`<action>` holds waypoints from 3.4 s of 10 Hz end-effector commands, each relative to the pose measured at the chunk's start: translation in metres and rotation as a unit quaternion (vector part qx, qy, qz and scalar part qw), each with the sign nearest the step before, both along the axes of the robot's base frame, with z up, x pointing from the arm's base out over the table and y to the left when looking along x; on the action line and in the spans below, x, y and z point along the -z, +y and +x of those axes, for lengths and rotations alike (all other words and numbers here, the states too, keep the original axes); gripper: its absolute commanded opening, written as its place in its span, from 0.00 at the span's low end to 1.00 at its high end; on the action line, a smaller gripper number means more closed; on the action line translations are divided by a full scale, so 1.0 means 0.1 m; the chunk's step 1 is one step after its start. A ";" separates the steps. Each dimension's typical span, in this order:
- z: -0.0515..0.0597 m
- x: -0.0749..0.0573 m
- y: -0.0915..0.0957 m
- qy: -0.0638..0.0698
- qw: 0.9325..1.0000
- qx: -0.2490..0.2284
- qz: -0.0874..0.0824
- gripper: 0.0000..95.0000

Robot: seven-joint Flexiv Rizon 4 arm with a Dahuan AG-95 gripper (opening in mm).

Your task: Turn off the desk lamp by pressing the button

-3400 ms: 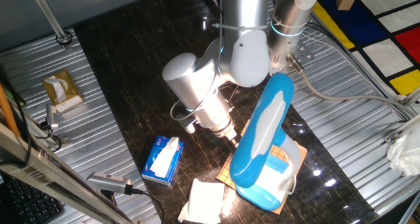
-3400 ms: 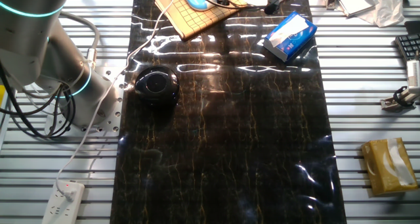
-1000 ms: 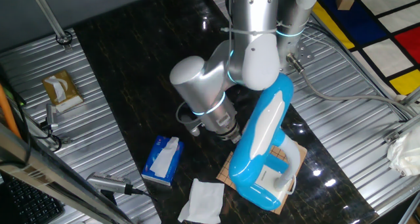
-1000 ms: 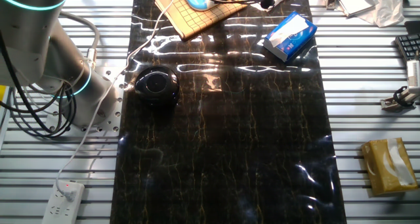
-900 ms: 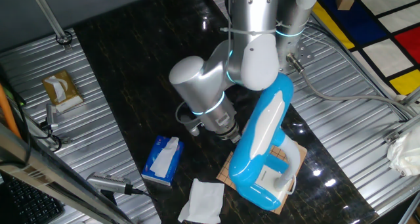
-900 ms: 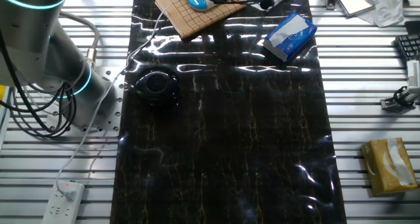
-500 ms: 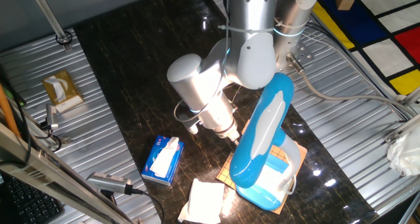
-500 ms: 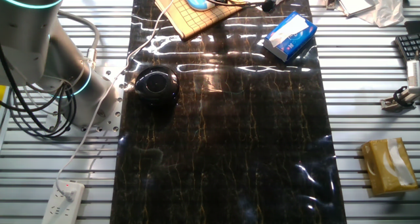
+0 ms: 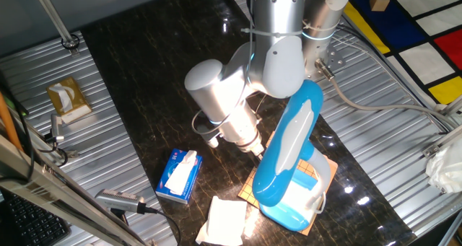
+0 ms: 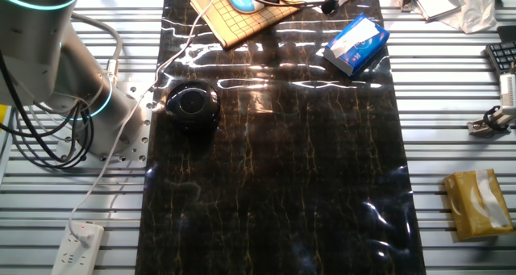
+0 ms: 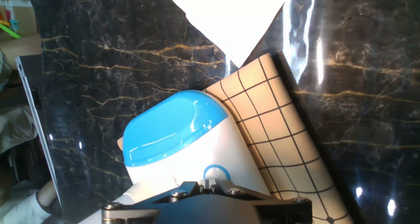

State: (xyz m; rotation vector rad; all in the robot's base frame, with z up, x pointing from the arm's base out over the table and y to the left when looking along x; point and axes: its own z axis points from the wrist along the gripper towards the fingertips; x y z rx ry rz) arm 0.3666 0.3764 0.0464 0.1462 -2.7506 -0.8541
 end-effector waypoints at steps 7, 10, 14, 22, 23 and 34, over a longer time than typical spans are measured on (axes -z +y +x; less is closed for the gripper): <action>0.00 0.01 0.03 -0.002 1.000 0.001 -0.006 0.00; 0.01 -0.01 -0.01 -0.006 1.000 0.000 -0.006 0.00; 0.03 -0.03 -0.02 -0.005 1.000 0.001 -0.013 0.00; 0.03 -0.03 -0.04 -0.008 1.000 -0.001 -0.018 0.00; 0.03 -0.03 -0.04 -0.009 1.000 -0.004 -0.018 0.00; 0.03 -0.03 -0.04 -0.004 1.000 -0.009 -0.015 0.00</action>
